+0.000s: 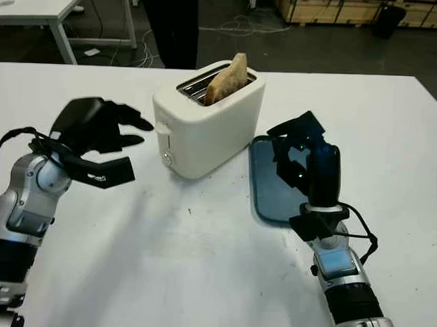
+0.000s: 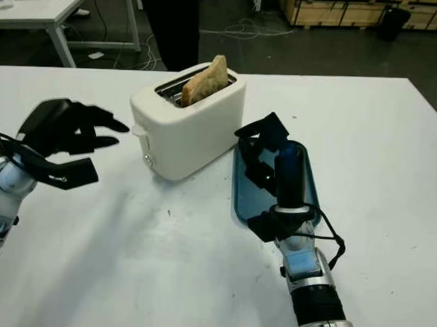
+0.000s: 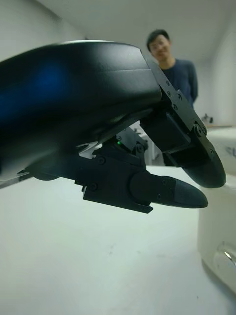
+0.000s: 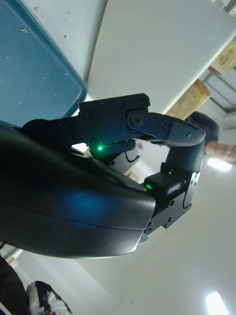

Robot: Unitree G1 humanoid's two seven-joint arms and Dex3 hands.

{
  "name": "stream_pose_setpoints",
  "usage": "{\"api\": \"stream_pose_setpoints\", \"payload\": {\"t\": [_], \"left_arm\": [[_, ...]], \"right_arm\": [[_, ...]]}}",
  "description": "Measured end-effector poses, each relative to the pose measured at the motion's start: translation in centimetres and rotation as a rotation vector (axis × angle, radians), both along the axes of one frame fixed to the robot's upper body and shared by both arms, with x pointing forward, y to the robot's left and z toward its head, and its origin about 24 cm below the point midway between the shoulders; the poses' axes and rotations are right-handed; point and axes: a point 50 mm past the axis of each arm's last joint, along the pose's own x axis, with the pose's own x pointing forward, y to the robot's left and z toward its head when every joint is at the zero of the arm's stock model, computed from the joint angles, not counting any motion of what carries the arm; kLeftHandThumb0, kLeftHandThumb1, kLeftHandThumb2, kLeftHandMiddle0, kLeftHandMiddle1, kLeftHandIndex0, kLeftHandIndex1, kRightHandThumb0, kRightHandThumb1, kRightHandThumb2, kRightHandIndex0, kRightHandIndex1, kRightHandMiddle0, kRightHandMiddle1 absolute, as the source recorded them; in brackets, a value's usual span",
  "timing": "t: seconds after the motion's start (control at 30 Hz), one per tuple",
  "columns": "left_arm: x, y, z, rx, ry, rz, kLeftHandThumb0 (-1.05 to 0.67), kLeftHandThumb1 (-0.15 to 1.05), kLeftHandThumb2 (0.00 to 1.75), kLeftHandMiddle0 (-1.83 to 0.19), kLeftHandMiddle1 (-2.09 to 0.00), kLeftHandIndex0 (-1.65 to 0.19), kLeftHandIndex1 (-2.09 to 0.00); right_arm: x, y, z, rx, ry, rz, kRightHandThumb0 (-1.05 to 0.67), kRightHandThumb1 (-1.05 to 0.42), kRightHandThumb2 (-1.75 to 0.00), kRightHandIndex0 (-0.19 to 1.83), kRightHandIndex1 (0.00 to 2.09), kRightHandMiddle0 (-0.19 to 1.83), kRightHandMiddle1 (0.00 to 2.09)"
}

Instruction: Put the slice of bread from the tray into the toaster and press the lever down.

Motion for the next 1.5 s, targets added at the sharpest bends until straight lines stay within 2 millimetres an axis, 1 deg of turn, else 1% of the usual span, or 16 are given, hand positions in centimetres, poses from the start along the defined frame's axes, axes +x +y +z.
{"api": "stream_pose_setpoints", "payload": {"t": [0.1, 0.2, 0.37, 0.47, 0.53, 0.6, 0.67, 0.73, 0.87, 0.93, 1.03, 1.1, 1.17, 1.23, 1.3, 1.5], "left_arm": [[0.3, -0.7, 0.5, 0.025, -0.017, -0.034, -0.26, 0.92, 0.08, -0.89, -1.38, -1.04, -0.03], [0.5, -1.2, 0.6, 0.049, -0.009, -0.053, -0.26, 0.92, 0.08, -0.88, -1.37, -1.04, -0.03], [0.9, -1.5, 0.7, 0.072, -0.009, -0.078, -0.24, 0.9, 0.09, -0.9, -1.47, -1.08, -0.04], [1.2, -1.7, 0.8, 0.079, -0.014, -0.096, -0.23, 0.89, 0.09, -0.92, -1.44, -1.12, -0.07], [1.3, -1.7, 1.0, 0.085, -0.019, -0.103, -0.23, 0.89, 0.11, -0.91, -1.35, -1.18, -0.1], [1.5, -1.7, 1.2, 0.091, -0.021, -0.102, -0.21, 0.89, 0.13, -0.93, -1.38, -1.14, -0.08], [1.6, -1.6, 1.4, 0.098, -0.023, -0.103, -0.21, 0.88, 0.15, -0.93, -1.3, -1.12, -0.06], [1.7, -1.7, 1.5, 0.107, -0.011, -0.104, -0.21, 0.88, 0.16, -0.95, -1.31, -1.09, -0.05], [1.7, -1.6, 1.7, 0.157, 0.007, -0.086, -0.22, 0.87, 0.18, -0.98, -1.28, -1.1, -0.05], [1.7, -1.6, 1.9, 0.189, 0.01, -0.071, -0.22, 0.87, 0.18, -0.98, -1.22, -1.08, -0.03], [1.6, -1.7, 2.2, 0.23, 0.025, -0.046, -0.22, 0.86, 0.18, -1.02, -1.23, -1.09, -0.03], [1.6, -1.9, 2.3, 0.248, 0.037, -0.033, -0.21, 0.87, 0.18, -1.03, -1.27, -1.07, -0.02], [1.5, -2.0, 2.3, 0.259, 0.05, -0.024, -0.21, 0.88, 0.18, -1.05, -1.21, -1.04, -0.01], [1.5, -2.0, 2.3, 0.27, 0.059, -0.02, -0.21, 0.88, 0.18, -1.06, -1.19, -1.0, 0.0], [1.5, -2.1, 2.2, 0.271, 0.063, -0.02, -0.21, 0.88, 0.19, -1.05, -1.27, -0.97, 0.0], [1.4, -2.4, 2.3, 0.279, 0.072, -0.028, -0.21, 0.88, 0.21, -1.0, -1.25, -0.93, 0.0]], "right_arm": [[0.0, 0.0, 0.0, -0.004, -0.002, -0.004, -0.35, -0.92, -0.49, 0.93, 1.75, 0.51, 1.72], [0.0, 0.0, 0.0, -0.008, -0.004, -0.008, -0.35, -0.92, -0.49, 0.93, 1.75, 0.52, 1.7], [0.0, 0.0, -0.1, -0.01, -0.002, -0.008, -0.34, -0.92, -0.48, 0.93, 1.75, 0.54, 1.68], [-0.1, 0.0, -0.1, -0.018, -0.003, -0.009, -0.34, -0.92, -0.49, 0.91, 1.75, 0.53, 1.65], [-0.1, 0.0, -0.1, -0.02, -0.002, -0.009, -0.34, -0.92, -0.49, 0.91, 1.75, 0.54, 1.62], [-0.1, 0.0, -0.2, -0.02, -0.002, -0.009, -0.35, -0.92, -0.49, 0.9, 1.75, 0.55, 1.6], [-0.1, -0.1, -0.2, -0.021, 0.001, -0.013, -0.34, -0.92, -0.49, 0.91, 1.75, 0.56, 1.59], [-0.1, -0.1, -0.3, -0.022, 0.0, -0.018, -0.35, -0.92, -0.49, 0.91, 1.75, 0.56, 1.63], [-0.3, -0.2, -0.3, -0.02, 0.002, -0.021, -0.34, -0.92, -0.49, 0.92, 1.75, 0.55, 1.65], [-0.3, -0.2, -0.3, -0.014, 0.003, -0.016, -0.34, -0.92, -0.49, 0.91, 1.75, 0.55, 1.65], [-0.4, -0.2, -0.1, -0.012, -0.009, -0.014, -0.34, -0.92, -0.48, 0.89, 1.75, 0.58, 1.62], [-0.5, -0.3, 0.0, -0.015, -0.017, -0.018, -0.31, -0.92, -0.48, 0.83, 1.75, 0.58, 1.55], [-0.6, -0.3, 0.1, -0.017, -0.034, -0.02, -0.3, -0.92, -0.48, 0.83, 1.75, 0.59, 1.52], [-0.7, -0.3, 0.2, -0.016, -0.045, -0.019, -0.31, -0.92, -0.48, 0.83, 1.75, 0.59, 1.51], [-0.7, -0.3, 0.2, -0.016, -0.049, -0.018, -0.31, -0.92, -0.47, 0.84, 1.75, 0.61, 1.45], [-0.7, -0.4, 0.2, -0.015, -0.048, -0.022, -0.3, -0.92, -0.46, 0.86, 1.75, 0.63, 1.44]]}}
